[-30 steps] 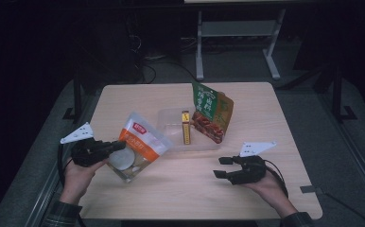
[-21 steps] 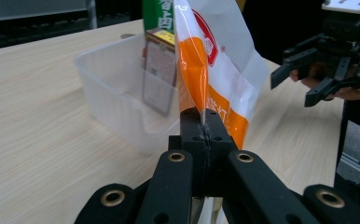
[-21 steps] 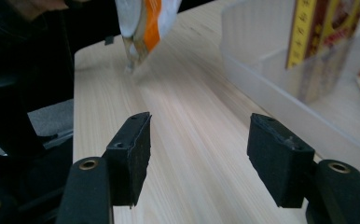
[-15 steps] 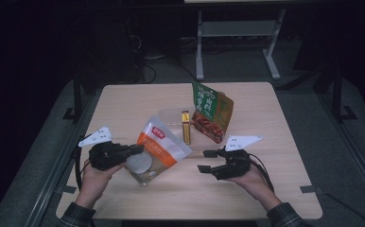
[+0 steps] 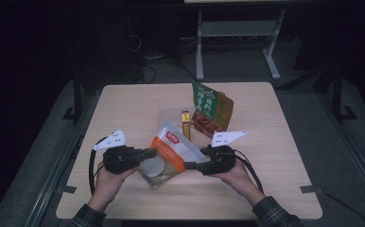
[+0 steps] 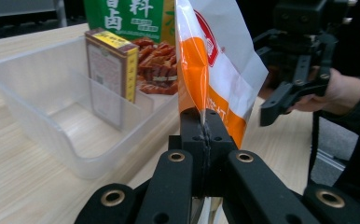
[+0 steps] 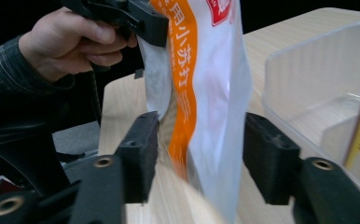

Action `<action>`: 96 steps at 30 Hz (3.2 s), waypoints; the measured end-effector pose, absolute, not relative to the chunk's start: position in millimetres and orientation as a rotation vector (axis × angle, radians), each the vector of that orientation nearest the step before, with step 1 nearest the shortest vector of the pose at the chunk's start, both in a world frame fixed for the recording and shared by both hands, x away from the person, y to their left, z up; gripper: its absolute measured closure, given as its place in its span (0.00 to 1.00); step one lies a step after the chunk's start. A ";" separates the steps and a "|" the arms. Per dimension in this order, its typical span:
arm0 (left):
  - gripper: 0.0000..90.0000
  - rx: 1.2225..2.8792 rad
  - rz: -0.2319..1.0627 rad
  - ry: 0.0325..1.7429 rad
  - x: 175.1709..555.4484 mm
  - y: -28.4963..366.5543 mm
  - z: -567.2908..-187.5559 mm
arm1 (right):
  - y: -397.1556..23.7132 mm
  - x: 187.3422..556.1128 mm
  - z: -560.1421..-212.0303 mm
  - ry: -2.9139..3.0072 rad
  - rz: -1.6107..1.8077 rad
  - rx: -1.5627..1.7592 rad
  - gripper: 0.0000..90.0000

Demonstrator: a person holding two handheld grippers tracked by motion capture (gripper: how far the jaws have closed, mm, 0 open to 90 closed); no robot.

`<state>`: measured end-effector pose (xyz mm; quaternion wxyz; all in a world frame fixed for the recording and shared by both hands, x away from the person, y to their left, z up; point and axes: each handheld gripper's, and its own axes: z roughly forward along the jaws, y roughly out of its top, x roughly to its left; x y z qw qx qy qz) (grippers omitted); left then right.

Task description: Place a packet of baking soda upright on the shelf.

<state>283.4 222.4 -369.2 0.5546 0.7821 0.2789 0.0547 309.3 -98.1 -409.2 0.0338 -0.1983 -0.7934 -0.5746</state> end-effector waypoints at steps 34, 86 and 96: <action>0.90 1.901 0.176 0.679 288.0 215.7 -382.5 | -81.9 305.4 -400.0 -2.316 -1.822 -0.418 1.00; 0.23 2.242 0.176 0.719 268.3 227.7 -440.7 | -92.5 342.5 -329.1 -2.485 -1.851 -0.421 1.00; 0.23 2.259 0.170 0.701 268.2 227.5 -441.6 | -87.2 358.9 -326.2 -2.487 -1.879 -0.472 1.00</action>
